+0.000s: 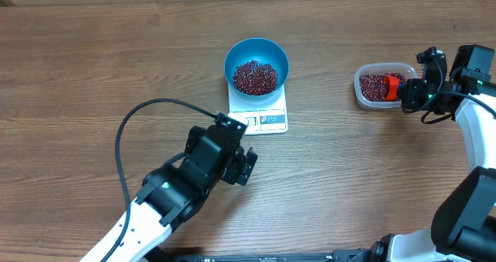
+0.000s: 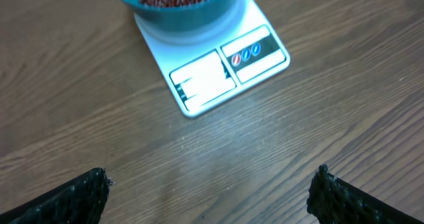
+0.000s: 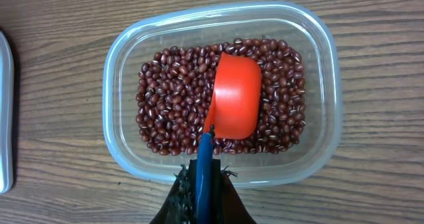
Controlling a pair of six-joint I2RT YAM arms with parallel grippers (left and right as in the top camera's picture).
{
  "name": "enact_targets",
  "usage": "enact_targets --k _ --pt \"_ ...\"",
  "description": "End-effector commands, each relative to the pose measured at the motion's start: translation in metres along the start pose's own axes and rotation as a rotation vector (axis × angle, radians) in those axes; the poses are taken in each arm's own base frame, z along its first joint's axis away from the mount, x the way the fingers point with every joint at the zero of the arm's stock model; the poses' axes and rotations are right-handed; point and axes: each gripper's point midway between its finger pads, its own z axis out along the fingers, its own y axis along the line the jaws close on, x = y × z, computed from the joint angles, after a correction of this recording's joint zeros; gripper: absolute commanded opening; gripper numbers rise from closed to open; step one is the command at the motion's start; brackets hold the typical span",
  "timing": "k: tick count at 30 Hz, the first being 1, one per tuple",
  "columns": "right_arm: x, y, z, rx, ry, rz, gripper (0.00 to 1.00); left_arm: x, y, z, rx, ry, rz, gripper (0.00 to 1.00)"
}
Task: Scoop item into bowl and weigh 150g on scale
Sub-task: 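Lower the red scoop into the beans with the right gripper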
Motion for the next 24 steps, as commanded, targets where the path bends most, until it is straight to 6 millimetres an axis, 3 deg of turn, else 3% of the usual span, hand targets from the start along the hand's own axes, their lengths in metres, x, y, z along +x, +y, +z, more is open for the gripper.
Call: enact_targets --k 1,5,14,24 --pt "-0.004 0.004 0.003 -0.034 -0.003 -0.007 0.04 0.009 0.001 0.012 -0.014 0.047 0.026 1.00" --pt "-0.004 0.008 0.002 -0.055 -0.006 -0.005 0.04 0.014 0.002 0.023 -0.035 0.079 0.039 1.00" --pt "-0.004 0.008 0.002 -0.056 -0.004 -0.005 0.04 -0.014 -0.001 0.029 -0.032 -0.029 0.014 1.00" --pt "-0.005 0.012 0.002 -0.081 -0.010 -0.004 0.04 -0.025 -0.003 0.028 -0.025 -0.076 0.004 1.00"
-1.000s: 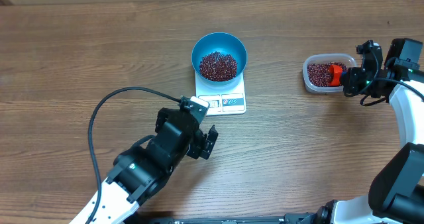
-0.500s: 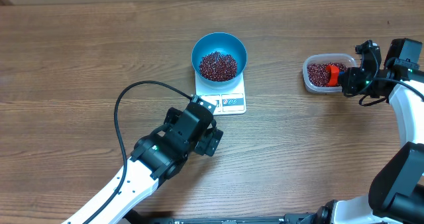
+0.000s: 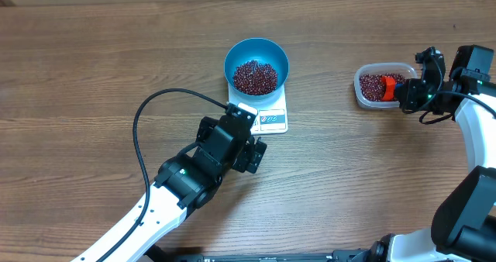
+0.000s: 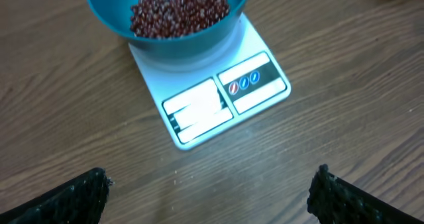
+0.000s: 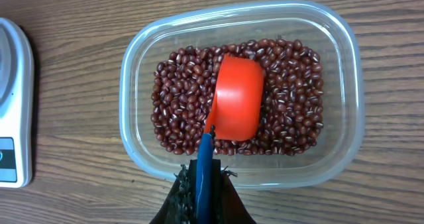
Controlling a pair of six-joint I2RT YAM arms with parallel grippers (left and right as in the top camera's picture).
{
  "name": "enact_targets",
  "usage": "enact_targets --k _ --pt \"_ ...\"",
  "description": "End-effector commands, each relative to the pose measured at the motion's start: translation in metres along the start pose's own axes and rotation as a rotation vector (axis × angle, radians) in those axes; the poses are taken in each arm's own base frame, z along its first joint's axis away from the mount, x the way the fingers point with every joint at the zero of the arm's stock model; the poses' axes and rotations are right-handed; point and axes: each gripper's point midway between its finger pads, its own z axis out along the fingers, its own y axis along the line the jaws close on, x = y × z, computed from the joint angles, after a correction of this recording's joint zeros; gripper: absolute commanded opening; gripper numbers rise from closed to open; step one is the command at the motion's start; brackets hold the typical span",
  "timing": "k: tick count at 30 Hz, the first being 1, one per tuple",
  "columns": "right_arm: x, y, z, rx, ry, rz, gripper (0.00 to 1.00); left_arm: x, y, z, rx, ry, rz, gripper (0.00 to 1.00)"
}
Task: Scoop item into bowl and weigh 150g on scale
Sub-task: 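Lower the red scoop into the beans with the right gripper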
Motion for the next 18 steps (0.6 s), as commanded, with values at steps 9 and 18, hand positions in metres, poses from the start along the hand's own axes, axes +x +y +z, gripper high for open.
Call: enact_targets --k 9,18 --pt "-0.004 0.005 0.002 -0.036 -0.001 -0.005 0.04 -0.024 -0.002 0.000 0.007 -0.098 -0.010 1.00" --pt "-0.003 0.005 0.002 -0.037 0.001 -0.003 0.04 -0.035 -0.004 -0.013 0.034 -0.143 -0.020 1.00"
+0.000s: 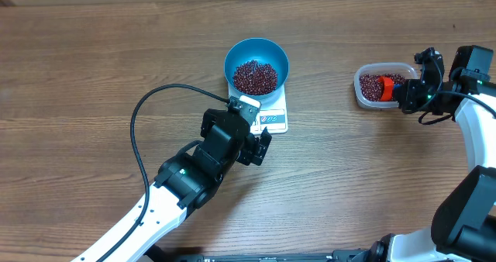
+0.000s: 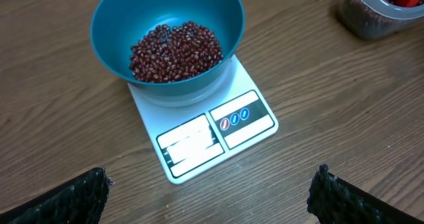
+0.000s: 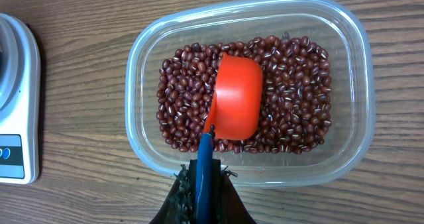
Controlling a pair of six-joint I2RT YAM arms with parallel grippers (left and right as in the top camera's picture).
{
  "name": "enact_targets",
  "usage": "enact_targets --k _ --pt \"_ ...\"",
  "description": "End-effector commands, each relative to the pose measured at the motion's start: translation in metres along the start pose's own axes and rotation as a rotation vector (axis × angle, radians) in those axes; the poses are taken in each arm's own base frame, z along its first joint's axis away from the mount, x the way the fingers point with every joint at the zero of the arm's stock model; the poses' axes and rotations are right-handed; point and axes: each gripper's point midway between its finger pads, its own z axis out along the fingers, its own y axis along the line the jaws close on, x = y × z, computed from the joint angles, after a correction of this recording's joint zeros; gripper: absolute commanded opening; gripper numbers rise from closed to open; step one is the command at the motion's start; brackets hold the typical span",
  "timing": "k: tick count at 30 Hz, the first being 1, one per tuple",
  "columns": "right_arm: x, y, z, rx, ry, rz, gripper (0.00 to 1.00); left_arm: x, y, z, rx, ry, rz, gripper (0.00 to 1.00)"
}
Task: Scoop item into bowl and weigh 150g on scale
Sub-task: 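Lower the red scoop into the beans with the right gripper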
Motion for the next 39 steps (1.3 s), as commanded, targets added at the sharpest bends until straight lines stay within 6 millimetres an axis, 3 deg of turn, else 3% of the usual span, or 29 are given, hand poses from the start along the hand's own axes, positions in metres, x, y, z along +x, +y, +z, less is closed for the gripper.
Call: enact_targets --k 1,11,20,29,39 --pt "-0.005 0.002 0.001 -0.021 -0.006 -0.008 0.04 -0.013 0.000 -0.012 0.013 -0.049 0.002 1.00" --pt "-0.004 0.003 0.002 -0.022 -0.002 -0.005 0.04 -0.023 0.002 -0.026 0.020 -0.097 0.004 1.00" --pt "-0.007 0.025 0.002 -0.160 -0.025 0.004 0.04 -0.022 0.003 -0.029 0.020 -0.096 0.004 1.00" --pt "0.002 0.028 0.021 -0.229 0.025 0.085 0.04 -0.027 0.004 -0.036 0.021 -0.121 -0.001 1.00" --pt "0.002 0.026 0.018 -0.265 0.016 0.127 0.04 -0.027 0.004 -0.037 0.021 -0.121 -0.002 1.00"
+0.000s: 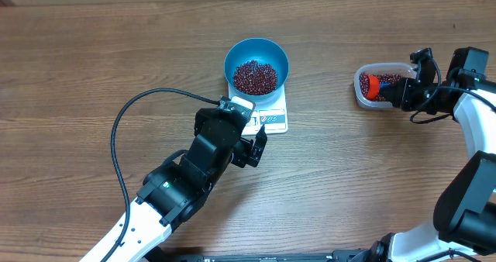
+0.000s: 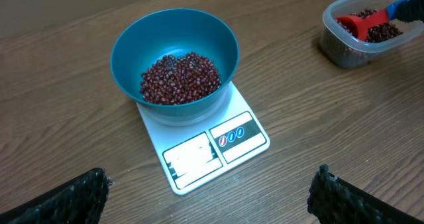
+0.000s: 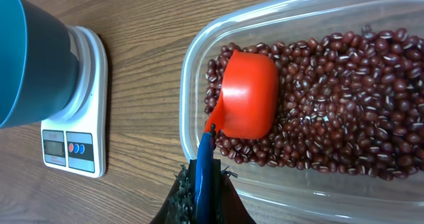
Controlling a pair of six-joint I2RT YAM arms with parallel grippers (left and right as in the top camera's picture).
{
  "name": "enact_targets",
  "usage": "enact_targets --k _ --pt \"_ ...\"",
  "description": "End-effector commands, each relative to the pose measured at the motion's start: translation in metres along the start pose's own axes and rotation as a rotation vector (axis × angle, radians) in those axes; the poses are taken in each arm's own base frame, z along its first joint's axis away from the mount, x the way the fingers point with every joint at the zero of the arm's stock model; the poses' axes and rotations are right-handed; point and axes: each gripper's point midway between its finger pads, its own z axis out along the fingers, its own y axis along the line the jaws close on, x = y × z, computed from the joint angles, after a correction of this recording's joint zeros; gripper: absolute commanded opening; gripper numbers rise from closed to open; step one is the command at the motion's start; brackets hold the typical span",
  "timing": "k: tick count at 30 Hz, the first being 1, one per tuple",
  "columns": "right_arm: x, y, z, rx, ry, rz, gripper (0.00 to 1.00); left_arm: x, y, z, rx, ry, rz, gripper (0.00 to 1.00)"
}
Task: Scoop item into bowl and weigh 150g on scale
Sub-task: 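Lower the red scoop into the beans with the right gripper, then drag the scoop through the beans and lift it out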
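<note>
A blue bowl [image 1: 256, 65] holding red beans stands on the white scale [image 1: 265, 115]; both also show in the left wrist view, bowl [image 2: 175, 56] and scale [image 2: 203, 144]. A clear tub of red beans [image 1: 381, 84] sits at the right. My right gripper [image 3: 204, 183] is shut on the blue handle of the red scoop [image 3: 248, 103], whose cup lies mouth-down on the beans at the tub's left end. My left gripper [image 1: 256, 144] hangs open just in front of the scale, nothing between its fingers.
The left arm's black cable [image 1: 128, 130] loops over the wooden table [image 1: 93, 60] on the left. The scale's display and buttons [image 2: 232, 134] face the left arm. The right arm [image 1: 465, 84] reaches in from the right edge.
The right gripper has turned and shifted the scoop toward the tub's left end. The left wrist camera has drawn back and up, so the whole bowl, scale and tub now show.
The scoop stayed mouth-down on the beans in the tub at every moment, the right gripper shut on its handle. The left gripper, open throughout, was first nearer the table's front, then stood close before the scale. Now the scoop sits at the tub's left end.
</note>
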Motion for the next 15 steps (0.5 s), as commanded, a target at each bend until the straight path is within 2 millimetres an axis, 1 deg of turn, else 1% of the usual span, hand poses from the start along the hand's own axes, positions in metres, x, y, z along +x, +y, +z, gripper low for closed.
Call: enact_targets --k 1,4,10,15 --pt "0.001 -0.001 0.003 -0.045 0.005 0.044 0.04 -0.007 0.001 -0.005 0.006 -0.025 0.007 1.00" --pt "0.000 -0.005 -0.003 -0.059 -0.013 0.065 0.04 -0.007 0.001 -0.005 0.006 -0.025 0.007 1.00" --pt "-0.003 -0.021 -0.016 -0.068 -0.053 0.164 0.04 -0.010 0.001 -0.008 0.006 -0.037 0.005 1.00" --pt "-0.006 -0.027 -0.029 -0.116 -0.097 0.201 0.04 -0.013 0.002 -0.013 0.008 -0.053 0.004 1.00"
